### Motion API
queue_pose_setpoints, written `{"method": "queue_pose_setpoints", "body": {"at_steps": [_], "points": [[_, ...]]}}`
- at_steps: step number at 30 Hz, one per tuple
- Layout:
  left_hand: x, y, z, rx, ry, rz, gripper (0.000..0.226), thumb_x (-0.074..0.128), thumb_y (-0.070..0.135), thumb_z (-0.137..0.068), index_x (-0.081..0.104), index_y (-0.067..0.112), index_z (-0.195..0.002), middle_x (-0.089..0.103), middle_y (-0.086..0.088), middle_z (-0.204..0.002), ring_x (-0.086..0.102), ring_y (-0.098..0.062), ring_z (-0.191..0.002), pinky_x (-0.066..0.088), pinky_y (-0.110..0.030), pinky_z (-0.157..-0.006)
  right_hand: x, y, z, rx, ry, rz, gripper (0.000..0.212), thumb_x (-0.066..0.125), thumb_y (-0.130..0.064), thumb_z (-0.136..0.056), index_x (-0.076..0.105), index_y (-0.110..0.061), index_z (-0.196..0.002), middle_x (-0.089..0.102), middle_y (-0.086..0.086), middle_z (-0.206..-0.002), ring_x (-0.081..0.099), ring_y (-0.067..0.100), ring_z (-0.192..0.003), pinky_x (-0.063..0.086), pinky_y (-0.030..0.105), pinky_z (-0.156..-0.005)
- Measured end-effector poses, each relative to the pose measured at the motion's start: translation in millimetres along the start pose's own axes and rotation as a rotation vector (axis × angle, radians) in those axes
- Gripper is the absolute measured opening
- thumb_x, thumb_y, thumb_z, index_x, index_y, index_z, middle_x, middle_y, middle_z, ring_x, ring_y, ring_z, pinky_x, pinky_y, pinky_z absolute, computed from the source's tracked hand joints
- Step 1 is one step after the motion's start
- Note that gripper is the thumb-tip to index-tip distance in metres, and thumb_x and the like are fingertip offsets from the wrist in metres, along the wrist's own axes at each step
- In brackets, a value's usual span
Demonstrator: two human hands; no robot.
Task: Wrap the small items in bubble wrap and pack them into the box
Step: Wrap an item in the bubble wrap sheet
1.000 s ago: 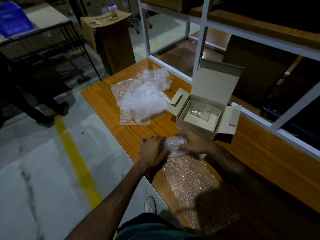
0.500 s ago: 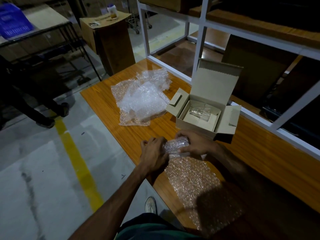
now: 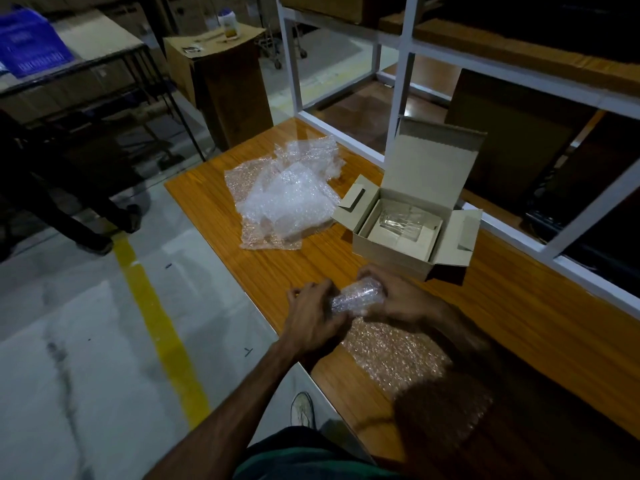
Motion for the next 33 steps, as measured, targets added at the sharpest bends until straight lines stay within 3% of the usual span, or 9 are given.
{"method": "queue_pose_setpoints", "body": {"at_steps": [3, 6, 12, 17, 20, 24, 26, 29, 33], "points": [[-3, 4, -2, 0.050, 0.000, -0.006, 0.044, 0.057, 0.066, -0.086, 0.056, 0.027, -0.107, 0.059, 0.007, -0.095, 0.048, -0.010, -0.093, 0.030, -0.039, -0.097, -7, 7, 1, 0.081, -0.022, -0.014, 0.055, 0.076, -0.043, -0.094, 0.051, -0.044, -0.143, 0.060, -0.007, -0.136, 0.066, 0.014, -0.111, 0.061, 0.047, -0.093], [0, 11, -5, 0.128, -0.002, -0.065, 0.040, 0.067, 0.056, -0.087, 0.057, 0.024, -0.109, 0.063, 0.002, -0.106, 0.052, -0.016, -0.102, 0.033, -0.045, -0.100, -10, 20, 0, 0.175, -0.032, 0.045, 0.070, 0.068, -0.072, -0.085, 0.055, -0.038, -0.145, 0.061, -0.006, -0.138, 0.063, 0.013, -0.115, 0.055, 0.046, -0.099], [13, 27, 13, 0.242, 0.084, -0.110, 0.032, 0.070, 0.040, -0.089, 0.055, 0.021, -0.109, 0.058, -0.002, -0.114, 0.053, -0.020, -0.106, 0.036, -0.044, -0.093, -7, 19, 5, 0.164, -0.137, 0.038, 0.042, 0.079, -0.032, -0.092, 0.059, -0.033, -0.129, 0.064, -0.005, -0.125, 0.067, 0.015, -0.104, 0.059, 0.037, -0.084], [2, 19, 19, 0.147, 0.104, 0.005, 0.025, 0.065, 0.039, -0.089, 0.063, 0.023, -0.108, 0.062, 0.007, -0.112, 0.053, -0.014, -0.107, 0.035, -0.042, -0.094, -3, 17, 14, 0.139, -0.194, 0.029, 0.056, 0.086, -0.025, -0.084, 0.054, -0.041, -0.126, 0.060, -0.003, -0.129, 0.067, 0.019, -0.106, 0.061, 0.035, -0.076], [9, 16, 12, 0.099, -0.027, -0.043, 0.052, 0.056, 0.056, -0.090, 0.062, 0.024, -0.131, 0.066, 0.007, -0.124, 0.051, -0.012, -0.116, 0.028, -0.036, -0.096, 3, 21, 20, 0.145, -0.204, 0.006, 0.065, 0.088, -0.020, -0.080, 0.051, -0.046, -0.127, 0.058, -0.004, -0.130, 0.067, 0.021, -0.106, 0.061, 0.034, -0.074], [18, 18, 7, 0.090, -0.185, -0.106, 0.059, 0.045, 0.064, -0.087, 0.068, 0.025, -0.124, 0.069, 0.004, -0.117, 0.048, -0.014, -0.116, 0.027, -0.038, -0.094, 4, 19, 25, 0.133, -0.188, -0.004, 0.058, 0.088, -0.030, -0.082, 0.053, -0.045, -0.126, 0.060, -0.007, -0.128, 0.069, 0.018, -0.105, 0.063, 0.033, -0.075], [17, 18, 5, 0.094, -0.186, -0.097, 0.070, 0.045, 0.071, -0.081, 0.068, 0.023, -0.126, 0.068, 0.006, -0.118, 0.047, -0.012, -0.113, 0.024, -0.036, -0.091, -2, 18, 22, 0.140, -0.141, 0.011, 0.048, 0.084, -0.044, -0.086, 0.056, -0.046, -0.125, 0.062, -0.006, -0.130, 0.069, 0.018, -0.107, 0.064, 0.040, -0.082], [16, 23, 8, 0.124, -0.132, -0.052, 0.069, 0.052, 0.073, -0.076, 0.068, 0.023, -0.120, 0.067, 0.009, -0.114, 0.049, -0.012, -0.106, 0.024, -0.034, -0.086, -7, 20, 18, 0.179, -0.148, 0.140, 0.058, 0.080, -0.057, -0.085, 0.056, -0.043, -0.136, 0.058, -0.010, -0.138, 0.062, 0.019, -0.120, 0.056, 0.048, -0.098], [18, 31, 14, 0.157, -0.064, -0.001, 0.063, 0.057, 0.078, -0.078, 0.064, 0.025, -0.112, 0.064, 0.008, -0.107, 0.047, -0.012, -0.098, 0.021, -0.031, -0.081, -7, 24, 29, 0.254, -0.186, 0.132, 0.064, 0.086, -0.049, -0.081, 0.057, -0.034, -0.135, 0.057, -0.010, -0.126, 0.062, 0.016, -0.109, 0.056, 0.039, -0.086]]}}
Point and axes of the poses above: each hand's wrist, its own z-axis away from the middle knuckle, its own x-axis out of the palm, y = z × x, the point moved 9 cm from there along -z, towards the middle knuckle
